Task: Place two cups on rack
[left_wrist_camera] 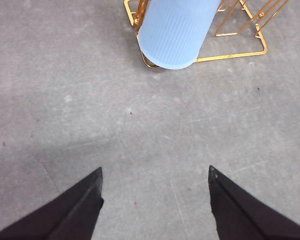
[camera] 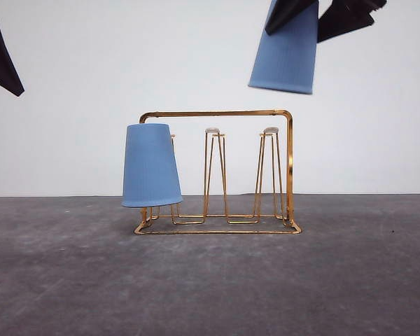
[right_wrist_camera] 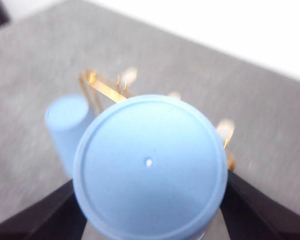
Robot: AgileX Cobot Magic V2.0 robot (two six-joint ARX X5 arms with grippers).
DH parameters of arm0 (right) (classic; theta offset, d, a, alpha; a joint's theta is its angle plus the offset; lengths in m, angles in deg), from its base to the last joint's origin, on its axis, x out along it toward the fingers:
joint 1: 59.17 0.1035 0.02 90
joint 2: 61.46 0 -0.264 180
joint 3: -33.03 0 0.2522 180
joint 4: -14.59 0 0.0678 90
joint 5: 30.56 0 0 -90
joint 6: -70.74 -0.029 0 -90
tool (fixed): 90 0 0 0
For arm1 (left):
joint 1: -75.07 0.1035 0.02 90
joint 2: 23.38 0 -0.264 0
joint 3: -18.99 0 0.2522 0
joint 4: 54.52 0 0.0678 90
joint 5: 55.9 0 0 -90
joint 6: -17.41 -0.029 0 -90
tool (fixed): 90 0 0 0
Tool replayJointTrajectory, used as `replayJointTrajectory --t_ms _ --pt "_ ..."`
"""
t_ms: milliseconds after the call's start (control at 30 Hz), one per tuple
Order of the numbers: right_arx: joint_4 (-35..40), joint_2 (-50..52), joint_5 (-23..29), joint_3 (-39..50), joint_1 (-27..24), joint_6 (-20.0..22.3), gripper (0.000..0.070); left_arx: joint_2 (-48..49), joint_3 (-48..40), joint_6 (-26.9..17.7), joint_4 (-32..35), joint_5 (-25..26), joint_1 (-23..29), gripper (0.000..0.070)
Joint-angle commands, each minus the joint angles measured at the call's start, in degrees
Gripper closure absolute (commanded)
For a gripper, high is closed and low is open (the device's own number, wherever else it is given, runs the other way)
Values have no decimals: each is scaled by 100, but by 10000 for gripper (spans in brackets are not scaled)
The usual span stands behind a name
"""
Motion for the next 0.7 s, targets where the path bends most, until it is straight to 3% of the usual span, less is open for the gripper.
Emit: replayJointTrajectory --t_ms 0,367,500,667 --pt "118 -248 19 -92 31 153 371 -22 63 24 68 -11 -20 318" --pt "344 -1583 17 -92 31 168 362 -22 63 130 101 -11 -20 318" --pt "338 -1985 8 -92 31 166 309 -22 63 129 107 -11 -20 318" --pt "225 -2128 11 -105 31 131 181 -22 63 149 101 -10 -20 317"
